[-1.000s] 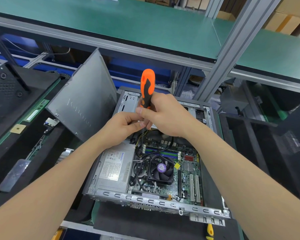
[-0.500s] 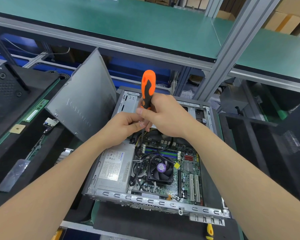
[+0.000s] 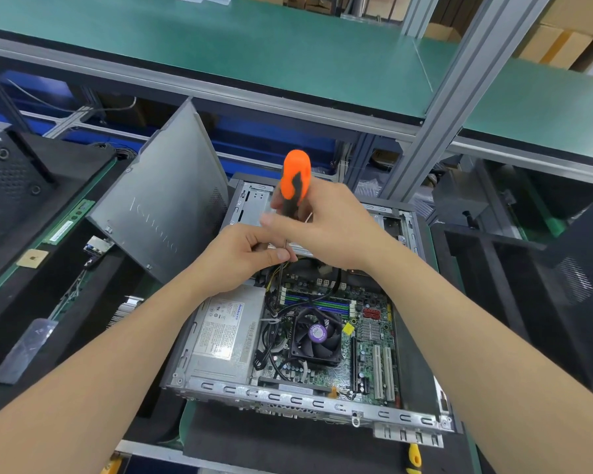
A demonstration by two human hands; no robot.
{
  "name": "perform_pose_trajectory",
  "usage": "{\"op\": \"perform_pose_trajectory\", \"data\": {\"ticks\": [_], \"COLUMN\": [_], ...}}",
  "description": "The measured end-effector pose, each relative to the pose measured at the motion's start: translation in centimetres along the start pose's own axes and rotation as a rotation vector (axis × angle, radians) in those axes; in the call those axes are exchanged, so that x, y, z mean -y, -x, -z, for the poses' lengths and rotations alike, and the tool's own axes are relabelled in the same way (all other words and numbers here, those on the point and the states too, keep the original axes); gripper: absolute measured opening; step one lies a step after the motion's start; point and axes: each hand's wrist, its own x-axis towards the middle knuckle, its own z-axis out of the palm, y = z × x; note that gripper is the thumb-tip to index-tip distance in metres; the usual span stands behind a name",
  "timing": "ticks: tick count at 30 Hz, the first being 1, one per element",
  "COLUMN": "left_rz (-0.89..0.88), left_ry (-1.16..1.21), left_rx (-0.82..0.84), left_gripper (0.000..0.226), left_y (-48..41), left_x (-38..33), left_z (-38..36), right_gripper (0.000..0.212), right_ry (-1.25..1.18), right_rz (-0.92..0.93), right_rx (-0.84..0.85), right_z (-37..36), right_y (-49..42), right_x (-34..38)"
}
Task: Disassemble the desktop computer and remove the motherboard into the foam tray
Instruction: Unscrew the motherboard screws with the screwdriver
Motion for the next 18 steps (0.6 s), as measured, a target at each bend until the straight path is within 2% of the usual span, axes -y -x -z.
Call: {"op": "perform_pose_trajectory", "data": {"ticks": [2,4,7,9,12,14,16,17,18], "left_rz": [0.012,0.023,0.036,0.051,0.059,0.053,0.053,0.055,0.058], "left_ry": [0.002,-0.002,-0.018,-0.007,-0.002,-0.011,-0.022,-0.030,-0.038], "left_rx": [-0.022,-0.040,-0.036,-0.046,-0.047,-0.036,-0.039,-0.046,-0.056], "left_gripper": [0.005,0.008,0.009,0.014,0.021,0.024,0.025,0.027,0.030], "left_y": [-0.1,-0.2,-0.2,-0.3,-0.3,-0.4,-0.4,-0.4,-0.5], "left_x": [0.1,0.3,0.5,0.6,0.6,0.6,0.8,0.9,1.0], "left_z": [-0.2,-0.2,0.0,0.0,-0.2,-0.4,-0.6,-0.6,-0.7], "right_gripper": [0.043,0.049,0.041,0.037,0.041,0.037,0.023,0.023,0.037], "right_ry": [-0.021,0.009,0.123,0.089,-0.028,0.006,0.122,0.193,0.268], "right_rz": [0.040,0.073,0.066,0.055,0.075,0.115,0.134,0.116,0.083], "right_rx": [-0.194,-0.279,-0.215,-0.136,0.022,0.075,0.005,-0.067,-0.142], "right_z": [-0.1,0.2,0.8,1.5,2.6,3.2,3.3,3.2,3.1], "right_y": [-0.2,-0.4,-0.6,-0.6,-0.6,-0.6,-0.7,-0.8,-1.0], "right_x": [0.7,1.5,2.0,2.2,2.2,2.4,2.7,3.0,3.3]}}
